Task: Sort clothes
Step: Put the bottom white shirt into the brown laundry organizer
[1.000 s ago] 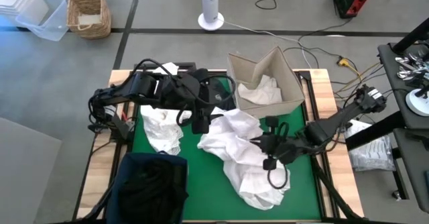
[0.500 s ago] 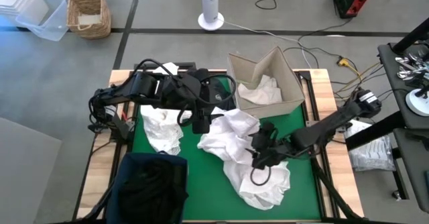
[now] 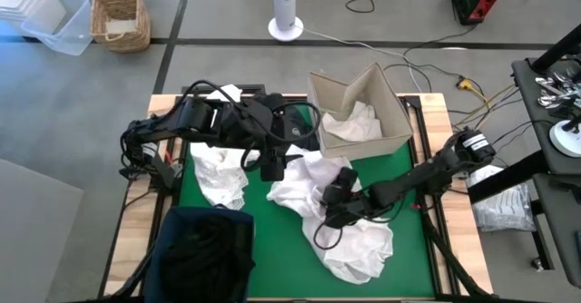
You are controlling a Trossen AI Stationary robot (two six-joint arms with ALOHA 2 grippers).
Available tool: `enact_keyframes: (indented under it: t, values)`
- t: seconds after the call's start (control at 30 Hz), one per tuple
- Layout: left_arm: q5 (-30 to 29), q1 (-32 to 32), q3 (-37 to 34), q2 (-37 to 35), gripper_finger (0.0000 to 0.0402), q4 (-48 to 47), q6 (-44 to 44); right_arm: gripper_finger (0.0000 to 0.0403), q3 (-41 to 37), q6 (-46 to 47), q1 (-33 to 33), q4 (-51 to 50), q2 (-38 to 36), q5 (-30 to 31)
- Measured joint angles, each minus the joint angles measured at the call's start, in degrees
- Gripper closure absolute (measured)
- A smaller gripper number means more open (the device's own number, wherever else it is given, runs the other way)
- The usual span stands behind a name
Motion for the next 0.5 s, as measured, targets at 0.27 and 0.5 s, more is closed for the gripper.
enact_keyframes:
  t: [0.27,0.5]
  values:
    - [0.0,0.0,-0.7,0.1,0.0086,-0.24,0.0,0.026,0.74,-0.23,-0.16,0.0,3.66,-0.01]
    - [0.03,0.0,-1.9,0.19,0.0086,-0.83,0.0,0.0388,0.61,-1.53,-0.16,-0.07,2.82,0.0]
